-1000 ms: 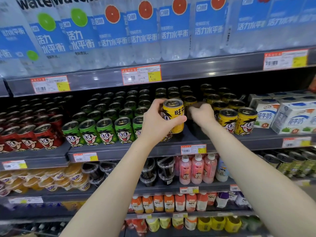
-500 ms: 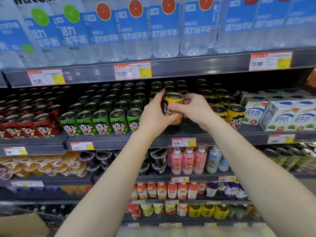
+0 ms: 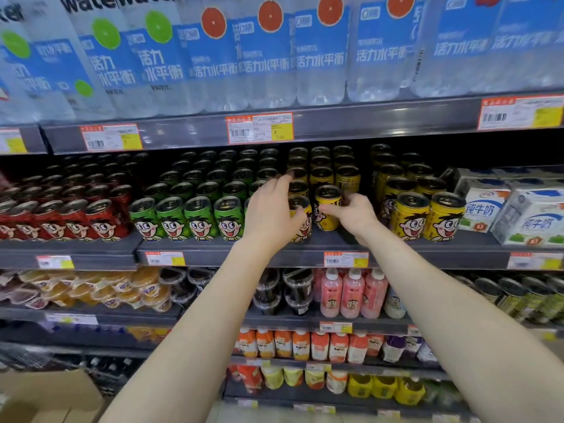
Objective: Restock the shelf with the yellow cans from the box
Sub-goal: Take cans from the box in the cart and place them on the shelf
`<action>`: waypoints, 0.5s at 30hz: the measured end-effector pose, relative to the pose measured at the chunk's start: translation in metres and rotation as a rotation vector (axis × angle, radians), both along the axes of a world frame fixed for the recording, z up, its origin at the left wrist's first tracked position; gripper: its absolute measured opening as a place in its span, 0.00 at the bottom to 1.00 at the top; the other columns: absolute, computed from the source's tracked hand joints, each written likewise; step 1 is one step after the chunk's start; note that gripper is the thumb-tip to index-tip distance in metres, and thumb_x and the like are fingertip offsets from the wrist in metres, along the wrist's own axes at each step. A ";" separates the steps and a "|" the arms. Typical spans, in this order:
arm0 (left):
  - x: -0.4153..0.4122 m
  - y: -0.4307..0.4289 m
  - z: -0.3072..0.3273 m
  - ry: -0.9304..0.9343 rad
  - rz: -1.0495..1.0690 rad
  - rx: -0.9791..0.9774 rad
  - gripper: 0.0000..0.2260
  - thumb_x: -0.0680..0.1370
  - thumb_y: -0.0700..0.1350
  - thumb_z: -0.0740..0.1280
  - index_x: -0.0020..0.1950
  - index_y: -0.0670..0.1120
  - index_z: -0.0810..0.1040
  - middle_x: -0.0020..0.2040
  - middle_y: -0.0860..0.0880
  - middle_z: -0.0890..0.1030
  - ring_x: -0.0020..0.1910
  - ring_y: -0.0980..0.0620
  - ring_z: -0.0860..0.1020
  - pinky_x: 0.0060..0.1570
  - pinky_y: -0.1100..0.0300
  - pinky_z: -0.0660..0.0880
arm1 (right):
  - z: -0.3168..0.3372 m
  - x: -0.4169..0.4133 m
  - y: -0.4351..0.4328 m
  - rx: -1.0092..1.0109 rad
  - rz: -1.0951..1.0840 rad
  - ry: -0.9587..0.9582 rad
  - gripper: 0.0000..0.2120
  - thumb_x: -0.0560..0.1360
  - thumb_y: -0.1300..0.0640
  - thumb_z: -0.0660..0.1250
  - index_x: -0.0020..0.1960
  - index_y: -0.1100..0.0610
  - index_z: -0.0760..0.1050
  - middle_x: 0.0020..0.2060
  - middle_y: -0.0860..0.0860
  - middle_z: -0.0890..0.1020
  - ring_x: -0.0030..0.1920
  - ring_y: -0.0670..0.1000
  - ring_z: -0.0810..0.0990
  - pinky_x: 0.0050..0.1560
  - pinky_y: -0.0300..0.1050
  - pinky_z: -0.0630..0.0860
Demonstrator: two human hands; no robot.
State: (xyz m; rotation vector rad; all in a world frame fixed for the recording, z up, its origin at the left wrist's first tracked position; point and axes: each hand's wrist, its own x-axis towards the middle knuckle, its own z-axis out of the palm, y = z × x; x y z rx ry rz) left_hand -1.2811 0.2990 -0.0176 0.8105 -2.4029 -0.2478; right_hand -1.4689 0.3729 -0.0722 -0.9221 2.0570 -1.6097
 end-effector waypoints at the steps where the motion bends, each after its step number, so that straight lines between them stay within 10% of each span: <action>1: 0.000 -0.002 0.000 0.005 0.002 -0.001 0.31 0.77 0.50 0.70 0.79 0.46 0.67 0.70 0.43 0.76 0.67 0.43 0.75 0.66 0.48 0.74 | -0.001 -0.001 -0.003 0.000 -0.007 0.001 0.28 0.69 0.53 0.80 0.65 0.59 0.77 0.53 0.50 0.82 0.54 0.50 0.81 0.52 0.42 0.76; 15: -0.005 -0.018 0.008 0.085 -0.044 0.162 0.27 0.78 0.50 0.68 0.77 0.46 0.69 0.69 0.44 0.76 0.68 0.42 0.75 0.67 0.47 0.73 | 0.008 -0.008 -0.022 0.100 -0.021 -0.085 0.33 0.68 0.52 0.80 0.70 0.57 0.74 0.57 0.50 0.79 0.56 0.49 0.78 0.60 0.44 0.75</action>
